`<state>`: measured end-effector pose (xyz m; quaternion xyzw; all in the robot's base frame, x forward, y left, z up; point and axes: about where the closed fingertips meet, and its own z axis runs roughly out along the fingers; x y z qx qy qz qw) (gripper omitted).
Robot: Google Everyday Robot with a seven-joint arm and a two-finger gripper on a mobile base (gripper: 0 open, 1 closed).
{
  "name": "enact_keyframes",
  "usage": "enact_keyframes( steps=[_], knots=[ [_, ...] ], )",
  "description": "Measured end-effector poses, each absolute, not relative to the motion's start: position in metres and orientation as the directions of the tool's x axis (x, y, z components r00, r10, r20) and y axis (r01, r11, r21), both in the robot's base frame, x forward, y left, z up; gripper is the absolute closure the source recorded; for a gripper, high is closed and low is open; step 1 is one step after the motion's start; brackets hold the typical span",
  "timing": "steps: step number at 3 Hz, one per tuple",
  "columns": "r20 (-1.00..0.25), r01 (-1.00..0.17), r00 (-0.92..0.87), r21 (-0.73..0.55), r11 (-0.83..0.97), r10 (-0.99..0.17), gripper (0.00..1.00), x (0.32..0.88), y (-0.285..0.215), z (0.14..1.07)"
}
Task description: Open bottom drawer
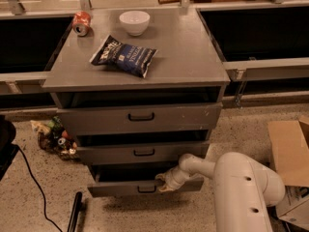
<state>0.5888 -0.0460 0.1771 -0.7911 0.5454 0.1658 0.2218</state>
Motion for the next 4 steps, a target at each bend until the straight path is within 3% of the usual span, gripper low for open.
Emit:
enact_keyframes(
  steps=[1, 4],
  knots=[
    [-0.504, -0.937, 0.35, -0.17, -0.307, -0.789, 1.0, 0.5888, -0.046, 0.186],
    [-0.504, -0.937, 0.35, -0.17, -0.307, -0.789, 0.34, 0.5887, -0.046, 0.1878]
  ],
)
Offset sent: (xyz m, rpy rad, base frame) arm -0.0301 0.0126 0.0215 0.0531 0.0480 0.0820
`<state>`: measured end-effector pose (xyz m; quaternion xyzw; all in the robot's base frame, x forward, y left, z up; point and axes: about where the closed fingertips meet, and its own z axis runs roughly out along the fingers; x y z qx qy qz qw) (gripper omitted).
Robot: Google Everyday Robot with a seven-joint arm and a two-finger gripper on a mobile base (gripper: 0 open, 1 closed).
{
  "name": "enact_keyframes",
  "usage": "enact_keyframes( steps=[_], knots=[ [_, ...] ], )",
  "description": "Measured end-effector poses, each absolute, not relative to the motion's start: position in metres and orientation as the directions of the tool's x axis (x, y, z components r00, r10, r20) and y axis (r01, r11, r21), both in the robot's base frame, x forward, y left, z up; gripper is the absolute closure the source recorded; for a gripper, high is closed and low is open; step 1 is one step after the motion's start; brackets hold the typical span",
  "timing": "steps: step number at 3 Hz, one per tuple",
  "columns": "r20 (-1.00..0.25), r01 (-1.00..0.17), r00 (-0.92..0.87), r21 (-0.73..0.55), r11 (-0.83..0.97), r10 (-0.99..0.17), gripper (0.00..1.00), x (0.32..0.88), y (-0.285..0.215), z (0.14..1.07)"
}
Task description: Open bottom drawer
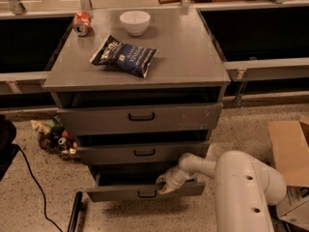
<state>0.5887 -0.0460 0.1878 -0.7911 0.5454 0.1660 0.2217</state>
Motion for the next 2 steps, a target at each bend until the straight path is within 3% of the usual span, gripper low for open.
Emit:
enact_keyframes(
  steps=[1, 2],
  knots=[
    [-0.505, -0.937, 0.349, -0.169, -0.307, -0.789, 0.11, 0.5884, -0.0458, 0.1876],
    [-0.512, -0.941, 0.335, -0.148, -0.303, -0.791, 0.0, 0.5793, -0.0403, 0.1799]
  ],
)
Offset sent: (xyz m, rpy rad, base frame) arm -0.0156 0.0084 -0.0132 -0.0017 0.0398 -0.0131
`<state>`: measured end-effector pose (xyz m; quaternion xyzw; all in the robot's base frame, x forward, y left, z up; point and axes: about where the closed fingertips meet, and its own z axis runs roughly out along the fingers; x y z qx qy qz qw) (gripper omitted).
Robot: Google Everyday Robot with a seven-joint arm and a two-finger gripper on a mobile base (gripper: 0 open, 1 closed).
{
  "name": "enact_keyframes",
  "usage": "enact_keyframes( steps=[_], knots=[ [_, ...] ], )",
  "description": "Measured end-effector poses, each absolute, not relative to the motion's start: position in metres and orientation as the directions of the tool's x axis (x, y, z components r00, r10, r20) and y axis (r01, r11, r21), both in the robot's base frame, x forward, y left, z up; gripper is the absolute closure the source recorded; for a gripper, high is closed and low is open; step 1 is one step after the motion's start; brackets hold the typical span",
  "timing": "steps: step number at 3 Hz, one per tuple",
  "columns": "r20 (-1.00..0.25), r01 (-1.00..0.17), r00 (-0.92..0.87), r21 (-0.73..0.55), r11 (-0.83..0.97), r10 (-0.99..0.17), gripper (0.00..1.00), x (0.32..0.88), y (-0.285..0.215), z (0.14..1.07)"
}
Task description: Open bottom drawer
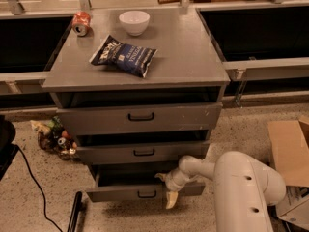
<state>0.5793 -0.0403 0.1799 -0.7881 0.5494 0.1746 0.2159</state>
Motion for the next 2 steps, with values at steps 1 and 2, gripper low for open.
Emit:
enact_keyframes(
  steps=[1, 2],
  knots=[
    [-0.521, -0.959, 0.275, -0.094, -0.266, -0.808, 0.0, 0.568, -0.037, 0.173],
    [-0.55, -0.982, 0.164, -0.012, -0.189, -0.819, 0.0, 0.554, -0.039, 0.164]
  ],
)
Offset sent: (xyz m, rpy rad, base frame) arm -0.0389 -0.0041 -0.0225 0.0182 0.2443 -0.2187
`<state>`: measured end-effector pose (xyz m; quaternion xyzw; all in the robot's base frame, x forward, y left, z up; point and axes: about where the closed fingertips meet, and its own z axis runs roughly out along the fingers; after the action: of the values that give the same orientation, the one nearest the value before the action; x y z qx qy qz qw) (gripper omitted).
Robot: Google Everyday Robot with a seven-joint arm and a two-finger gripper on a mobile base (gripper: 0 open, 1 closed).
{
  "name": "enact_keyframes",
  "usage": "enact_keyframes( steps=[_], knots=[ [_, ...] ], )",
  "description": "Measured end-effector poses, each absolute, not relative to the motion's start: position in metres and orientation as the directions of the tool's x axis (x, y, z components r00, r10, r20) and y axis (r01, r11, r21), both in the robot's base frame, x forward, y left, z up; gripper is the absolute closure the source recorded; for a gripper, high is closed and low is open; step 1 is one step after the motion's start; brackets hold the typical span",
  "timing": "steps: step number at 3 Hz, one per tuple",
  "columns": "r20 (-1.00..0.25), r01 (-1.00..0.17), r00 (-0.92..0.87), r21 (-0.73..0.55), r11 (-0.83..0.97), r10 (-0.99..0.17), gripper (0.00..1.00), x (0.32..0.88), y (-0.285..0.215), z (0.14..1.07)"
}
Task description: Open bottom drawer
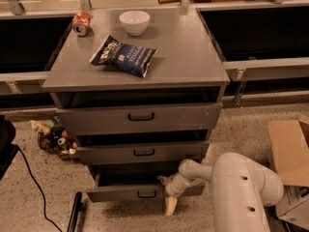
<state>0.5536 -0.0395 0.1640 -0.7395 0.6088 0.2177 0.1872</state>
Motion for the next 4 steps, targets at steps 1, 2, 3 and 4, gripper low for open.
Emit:
enact_keyframes(
  steps=[1, 2, 3, 4],
  knots=[
    [-0.56, -0.989, 0.064, 0.073, -0.126, -0.826, 0.19, 0.534, -0.042, 0.165],
    [-0.565, -0.989, 0.02, 0.109, -0.098, -0.825, 0.43, 0.524, -0.044, 0.17],
    [-0.565, -0.989, 0.019, 0.109, -0.098, -0.825, 0.66, 0.524, -0.044, 0.172],
    [-0.564, -0.982, -0.034, 0.173, -0.077, -0.825, 0.89, 0.505, -0.041, 0.183]
  ],
)
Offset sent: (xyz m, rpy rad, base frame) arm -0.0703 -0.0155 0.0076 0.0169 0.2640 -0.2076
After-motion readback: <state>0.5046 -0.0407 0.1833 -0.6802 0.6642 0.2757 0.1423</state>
